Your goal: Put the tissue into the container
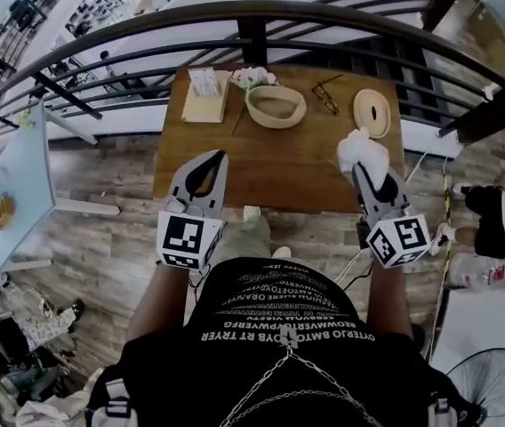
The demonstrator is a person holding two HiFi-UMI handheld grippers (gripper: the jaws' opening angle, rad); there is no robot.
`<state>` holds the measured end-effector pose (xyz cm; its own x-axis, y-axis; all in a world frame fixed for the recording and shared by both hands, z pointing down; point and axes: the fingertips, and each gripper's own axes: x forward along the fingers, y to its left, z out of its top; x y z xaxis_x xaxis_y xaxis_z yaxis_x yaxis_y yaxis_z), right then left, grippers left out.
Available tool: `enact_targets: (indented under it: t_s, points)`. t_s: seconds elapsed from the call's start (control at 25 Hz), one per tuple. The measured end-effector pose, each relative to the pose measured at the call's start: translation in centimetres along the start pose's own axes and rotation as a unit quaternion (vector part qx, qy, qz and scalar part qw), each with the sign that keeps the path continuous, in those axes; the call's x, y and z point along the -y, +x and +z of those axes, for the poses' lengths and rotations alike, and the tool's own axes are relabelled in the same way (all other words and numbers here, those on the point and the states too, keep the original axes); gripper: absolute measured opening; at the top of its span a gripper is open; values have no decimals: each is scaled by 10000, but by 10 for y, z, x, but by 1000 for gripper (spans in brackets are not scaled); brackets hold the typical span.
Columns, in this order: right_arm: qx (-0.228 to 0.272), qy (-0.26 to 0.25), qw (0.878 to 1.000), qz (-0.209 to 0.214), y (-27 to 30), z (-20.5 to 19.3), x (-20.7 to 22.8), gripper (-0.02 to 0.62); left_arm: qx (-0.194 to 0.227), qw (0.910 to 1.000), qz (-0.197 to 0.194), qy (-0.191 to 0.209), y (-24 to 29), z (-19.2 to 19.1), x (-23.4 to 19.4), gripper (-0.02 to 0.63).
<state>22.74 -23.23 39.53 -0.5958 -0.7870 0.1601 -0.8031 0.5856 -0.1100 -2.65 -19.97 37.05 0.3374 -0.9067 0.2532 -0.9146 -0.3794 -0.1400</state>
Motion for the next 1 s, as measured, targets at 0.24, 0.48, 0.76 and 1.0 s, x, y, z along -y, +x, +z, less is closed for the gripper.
enact_targets:
  t_s: [0.24,0.48,0.76,1.0]
  points:
    - [-156,72,9998,-60,28,-21,27,117,-56,9999,-89,18,43,-9,-6,25]
    - [-366,35,9993,-83,74,-21,35,117,-94,9998,-141,-93,71,-10,-37,25]
    - [-649,-47,9979,-75,134,-26,38,117,-40,9997,-184,-138,100,-3,-82,25]
    - [-1040,-206,9944,39,195,-50,43,117,-85,9994,-275,-204,128,-10,-110,25]
